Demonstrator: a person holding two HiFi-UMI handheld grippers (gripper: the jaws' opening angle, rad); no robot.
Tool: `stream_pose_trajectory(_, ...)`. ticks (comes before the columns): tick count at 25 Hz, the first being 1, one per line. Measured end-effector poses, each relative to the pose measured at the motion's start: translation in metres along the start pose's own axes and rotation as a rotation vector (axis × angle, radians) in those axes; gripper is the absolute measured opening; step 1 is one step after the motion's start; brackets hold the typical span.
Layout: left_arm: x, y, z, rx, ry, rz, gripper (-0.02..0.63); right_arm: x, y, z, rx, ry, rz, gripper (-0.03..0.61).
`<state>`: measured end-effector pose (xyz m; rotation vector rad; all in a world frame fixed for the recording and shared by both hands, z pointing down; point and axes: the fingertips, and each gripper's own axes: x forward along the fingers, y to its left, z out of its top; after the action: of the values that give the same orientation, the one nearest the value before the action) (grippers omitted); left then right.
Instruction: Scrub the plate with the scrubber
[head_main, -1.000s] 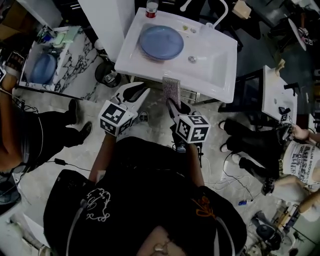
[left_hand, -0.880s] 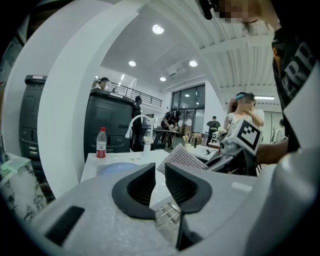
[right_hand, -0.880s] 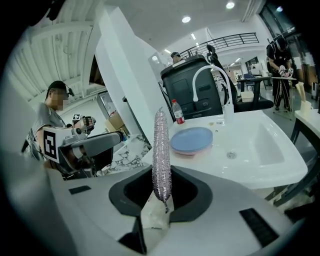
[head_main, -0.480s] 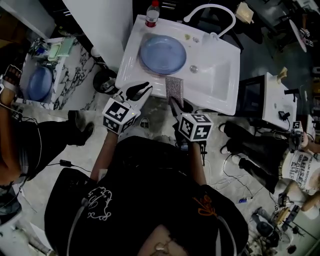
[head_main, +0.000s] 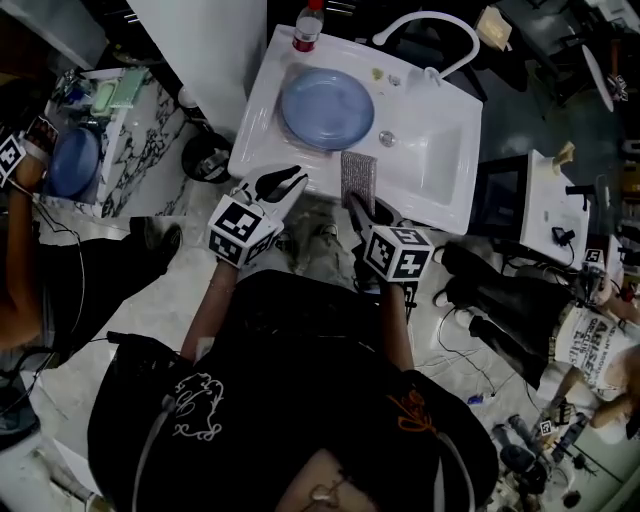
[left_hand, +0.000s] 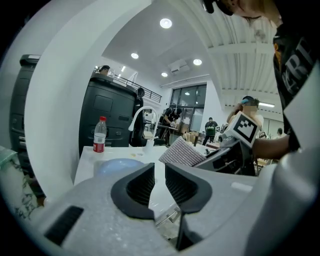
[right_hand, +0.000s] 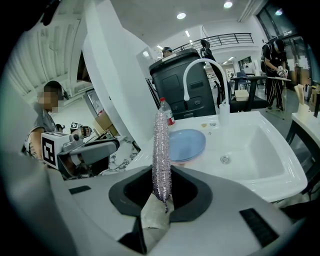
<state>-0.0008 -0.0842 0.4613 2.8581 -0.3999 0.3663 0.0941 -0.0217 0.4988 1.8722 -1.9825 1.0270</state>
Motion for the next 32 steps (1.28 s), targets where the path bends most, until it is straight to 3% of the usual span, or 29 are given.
stream_pose_trajectory(12,0.02,0.027,0.004,-0.045,0.016,0.112,0.069,0.028,-0.028,0.039,-0.049,0.029,0.069,0.08)
stream_pose_trajectory(24,0.072,0.062,-0.022,-0.124,0.13,0.212,0.072,0.075,-0.081,0.091,-0.135,0.088,0.132,0.08)
stream_pose_trajectory(26,0.08,0.07,-0.029,-0.157,0.155,0.228,0.095,0.084,-0.091,0.097,-0.162,0.104,0.143,0.08)
stream_pose_trajectory(29,0.091,0.081,-0.045,-0.196,0.218,0.242,0.2,0.098,-0.104,0.109,-0.21,0.131,0.158,0.081)
stream_pose_trajectory(32,0.1,0.095,-0.061,-0.225,0.26,0.27,0.206,0.116,-0.113,0.118,-0.279,0.163,0.168,0.081)
